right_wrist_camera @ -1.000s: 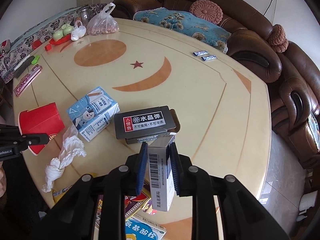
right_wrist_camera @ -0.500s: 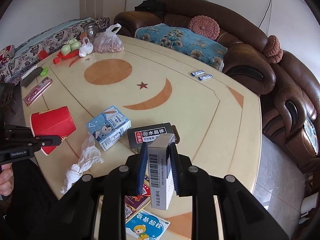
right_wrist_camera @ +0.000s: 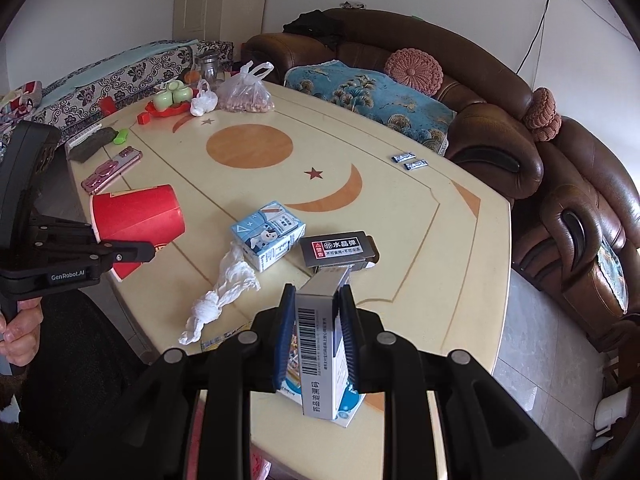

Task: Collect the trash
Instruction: 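Lift the red cup with the left tool while the right tool carries the white box toward the pink bin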

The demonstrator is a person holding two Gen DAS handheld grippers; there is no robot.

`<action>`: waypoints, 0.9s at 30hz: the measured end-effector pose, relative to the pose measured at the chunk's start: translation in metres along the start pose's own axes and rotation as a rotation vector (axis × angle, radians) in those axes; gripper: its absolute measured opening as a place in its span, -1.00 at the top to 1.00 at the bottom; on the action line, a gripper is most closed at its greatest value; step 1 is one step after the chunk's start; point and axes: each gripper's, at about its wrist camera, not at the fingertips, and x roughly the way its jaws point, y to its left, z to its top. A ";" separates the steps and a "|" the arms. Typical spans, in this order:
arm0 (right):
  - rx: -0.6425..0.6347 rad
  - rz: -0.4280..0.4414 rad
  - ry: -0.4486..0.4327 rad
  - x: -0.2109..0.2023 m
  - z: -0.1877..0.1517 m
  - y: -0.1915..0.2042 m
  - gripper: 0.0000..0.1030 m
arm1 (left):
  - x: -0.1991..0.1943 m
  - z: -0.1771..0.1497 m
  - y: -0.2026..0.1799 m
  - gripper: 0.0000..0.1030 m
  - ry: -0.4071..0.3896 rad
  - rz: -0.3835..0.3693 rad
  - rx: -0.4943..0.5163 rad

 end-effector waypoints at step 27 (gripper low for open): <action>0.036 0.053 0.014 -0.072 -0.084 0.075 0.56 | -0.035 -0.096 -0.032 0.88 0.079 -0.021 0.146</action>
